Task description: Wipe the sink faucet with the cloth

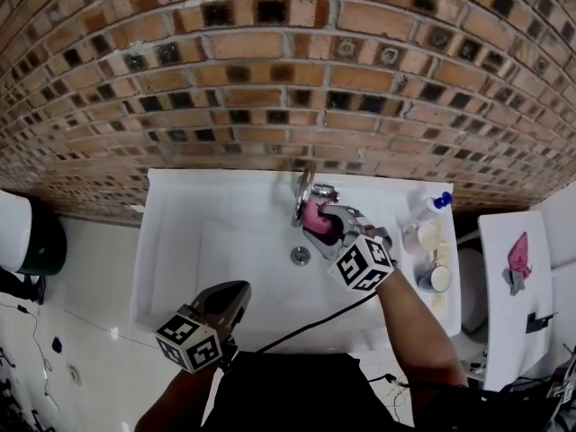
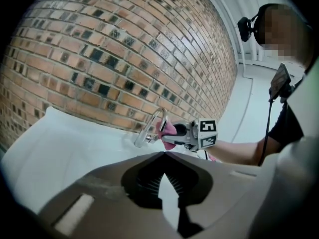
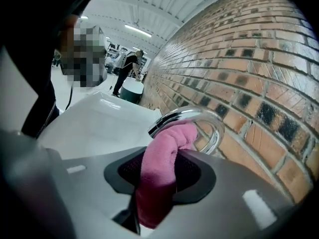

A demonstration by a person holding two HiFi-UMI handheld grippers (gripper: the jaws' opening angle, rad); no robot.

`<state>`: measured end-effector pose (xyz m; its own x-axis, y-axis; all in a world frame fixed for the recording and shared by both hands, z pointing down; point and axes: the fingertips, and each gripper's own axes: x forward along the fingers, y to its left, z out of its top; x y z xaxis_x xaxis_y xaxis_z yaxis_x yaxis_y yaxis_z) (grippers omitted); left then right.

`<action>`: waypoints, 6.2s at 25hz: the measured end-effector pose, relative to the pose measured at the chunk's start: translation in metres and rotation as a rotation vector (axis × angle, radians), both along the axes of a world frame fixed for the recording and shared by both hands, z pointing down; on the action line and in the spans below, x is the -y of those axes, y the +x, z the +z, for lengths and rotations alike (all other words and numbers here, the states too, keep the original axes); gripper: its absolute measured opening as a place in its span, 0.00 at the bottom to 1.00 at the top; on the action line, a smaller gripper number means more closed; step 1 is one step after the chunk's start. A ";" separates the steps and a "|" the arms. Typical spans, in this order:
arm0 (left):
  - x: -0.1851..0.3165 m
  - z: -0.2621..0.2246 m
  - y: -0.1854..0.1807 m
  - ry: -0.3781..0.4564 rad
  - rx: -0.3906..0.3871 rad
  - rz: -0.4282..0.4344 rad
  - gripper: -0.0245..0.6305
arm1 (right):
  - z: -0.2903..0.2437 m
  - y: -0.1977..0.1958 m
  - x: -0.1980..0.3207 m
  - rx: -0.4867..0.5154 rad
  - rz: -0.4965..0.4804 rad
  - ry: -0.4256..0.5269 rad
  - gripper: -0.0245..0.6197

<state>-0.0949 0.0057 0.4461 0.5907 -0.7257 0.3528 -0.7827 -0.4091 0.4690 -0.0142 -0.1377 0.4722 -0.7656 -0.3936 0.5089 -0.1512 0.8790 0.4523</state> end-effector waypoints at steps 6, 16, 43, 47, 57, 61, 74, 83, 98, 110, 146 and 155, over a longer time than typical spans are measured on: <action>0.000 0.003 -0.001 -0.002 0.002 0.026 0.05 | 0.023 0.003 -0.025 -0.004 0.007 -0.134 0.26; 0.021 0.002 0.003 0.006 -0.004 0.056 0.05 | -0.018 0.042 0.023 0.396 0.311 -0.501 0.26; 0.066 0.031 -0.025 -0.070 -0.026 -0.037 0.05 | 0.015 0.015 0.167 0.414 0.436 -0.921 0.26; 0.067 0.032 -0.024 -0.073 -0.035 -0.038 0.05 | 0.001 0.015 0.166 0.497 0.432 -1.001 0.26; 0.057 0.025 -0.022 -0.050 -0.049 -0.018 0.05 | -0.063 0.004 0.155 0.534 0.386 -0.822 0.26; 0.047 0.020 -0.023 -0.034 -0.054 -0.012 0.05 | -0.080 -0.010 0.142 0.392 0.358 -0.626 0.26; 0.016 0.008 -0.038 0.012 -0.060 0.018 0.05 | -0.105 -0.027 0.098 0.167 0.309 -0.220 0.26; -0.008 0.008 -0.047 0.022 -0.065 0.082 0.05 | -0.107 -0.038 0.052 0.037 0.285 0.112 0.26; -0.040 0.014 -0.057 0.013 -0.022 0.225 0.05 | -0.066 -0.039 -0.021 0.032 0.383 0.134 0.26; -0.039 0.014 -0.065 0.012 -0.015 0.201 0.05 | -0.036 -0.041 -0.033 0.084 0.421 0.063 0.26; -0.008 0.048 -0.124 -0.126 0.013 0.017 0.05 | 0.146 -0.043 0.100 1.393 0.850 -1.303 0.26; 0.003 0.048 -0.122 -0.136 0.016 0.025 0.05 | 0.125 -0.044 0.118 1.513 0.833 -1.310 0.26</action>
